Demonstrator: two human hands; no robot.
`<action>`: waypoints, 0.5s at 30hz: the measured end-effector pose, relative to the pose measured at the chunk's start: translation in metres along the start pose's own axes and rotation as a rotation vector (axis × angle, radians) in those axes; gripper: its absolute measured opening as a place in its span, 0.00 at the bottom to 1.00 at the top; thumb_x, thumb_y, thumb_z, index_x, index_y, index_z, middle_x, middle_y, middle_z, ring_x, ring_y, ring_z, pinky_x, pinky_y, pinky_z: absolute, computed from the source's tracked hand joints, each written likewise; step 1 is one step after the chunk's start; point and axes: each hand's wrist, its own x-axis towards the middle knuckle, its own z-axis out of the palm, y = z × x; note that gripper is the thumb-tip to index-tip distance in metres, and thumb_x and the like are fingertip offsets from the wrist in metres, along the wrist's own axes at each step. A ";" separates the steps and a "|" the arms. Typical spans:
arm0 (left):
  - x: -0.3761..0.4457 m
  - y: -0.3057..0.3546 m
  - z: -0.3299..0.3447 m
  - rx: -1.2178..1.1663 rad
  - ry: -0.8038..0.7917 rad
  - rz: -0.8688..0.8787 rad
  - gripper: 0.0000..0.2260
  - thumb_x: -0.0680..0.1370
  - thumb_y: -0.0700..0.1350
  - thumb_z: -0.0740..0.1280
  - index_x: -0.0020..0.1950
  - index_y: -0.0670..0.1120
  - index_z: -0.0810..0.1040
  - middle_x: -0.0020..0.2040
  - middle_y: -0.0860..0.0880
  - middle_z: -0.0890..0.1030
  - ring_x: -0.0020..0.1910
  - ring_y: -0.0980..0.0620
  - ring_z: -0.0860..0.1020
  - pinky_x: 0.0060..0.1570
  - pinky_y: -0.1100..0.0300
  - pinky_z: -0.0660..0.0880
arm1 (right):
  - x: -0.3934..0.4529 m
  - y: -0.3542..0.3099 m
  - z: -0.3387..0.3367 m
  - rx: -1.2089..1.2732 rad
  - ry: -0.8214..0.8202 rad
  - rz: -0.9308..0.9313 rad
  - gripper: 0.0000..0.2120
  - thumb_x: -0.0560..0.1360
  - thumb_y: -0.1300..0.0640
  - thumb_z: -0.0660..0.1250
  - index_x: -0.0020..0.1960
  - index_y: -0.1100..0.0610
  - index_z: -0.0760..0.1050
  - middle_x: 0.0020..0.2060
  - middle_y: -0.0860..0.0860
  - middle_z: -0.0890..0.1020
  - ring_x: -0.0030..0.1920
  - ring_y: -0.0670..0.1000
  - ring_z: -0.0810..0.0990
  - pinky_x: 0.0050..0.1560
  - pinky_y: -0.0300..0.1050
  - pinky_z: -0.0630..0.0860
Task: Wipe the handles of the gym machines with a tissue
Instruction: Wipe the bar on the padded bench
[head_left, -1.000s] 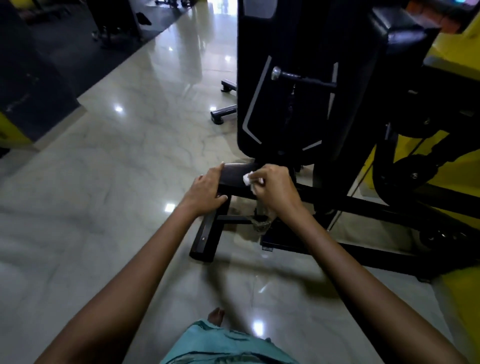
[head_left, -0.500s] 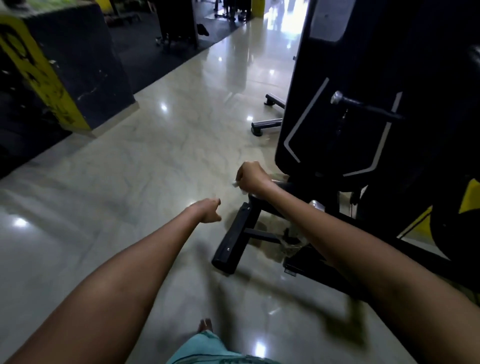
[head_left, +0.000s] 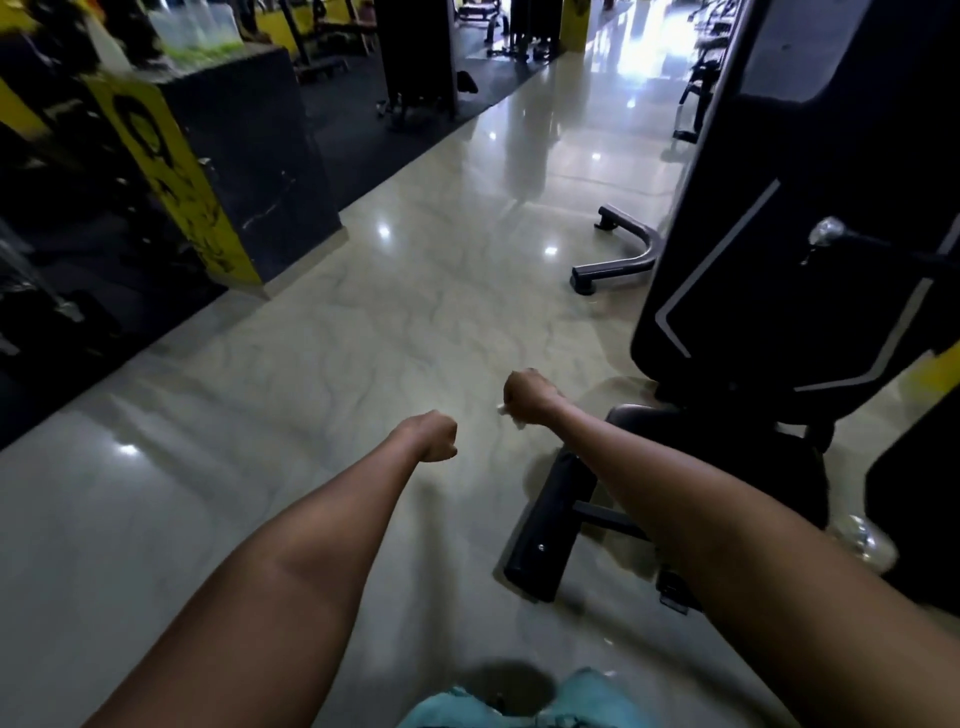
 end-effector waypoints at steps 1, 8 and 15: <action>0.003 -0.007 -0.005 0.003 -0.009 0.001 0.11 0.78 0.44 0.61 0.53 0.40 0.78 0.57 0.42 0.79 0.55 0.42 0.77 0.49 0.56 0.74 | 0.007 -0.005 -0.003 0.017 0.019 0.000 0.12 0.74 0.56 0.70 0.43 0.66 0.80 0.44 0.60 0.82 0.47 0.56 0.81 0.41 0.41 0.72; 0.050 -0.043 -0.049 -0.055 -0.035 0.011 0.15 0.79 0.47 0.62 0.60 0.39 0.78 0.60 0.42 0.78 0.58 0.43 0.76 0.51 0.56 0.72 | 0.072 -0.028 -0.028 0.009 0.001 -0.078 0.11 0.73 0.54 0.70 0.42 0.63 0.82 0.44 0.59 0.83 0.51 0.52 0.80 0.50 0.42 0.76; 0.122 -0.089 -0.090 -0.077 -0.016 0.020 0.14 0.79 0.47 0.63 0.58 0.39 0.78 0.58 0.43 0.79 0.56 0.44 0.77 0.50 0.56 0.73 | 0.164 -0.044 -0.058 -0.021 0.002 -0.144 0.14 0.74 0.53 0.68 0.38 0.63 0.83 0.37 0.56 0.85 0.43 0.49 0.80 0.51 0.45 0.78</action>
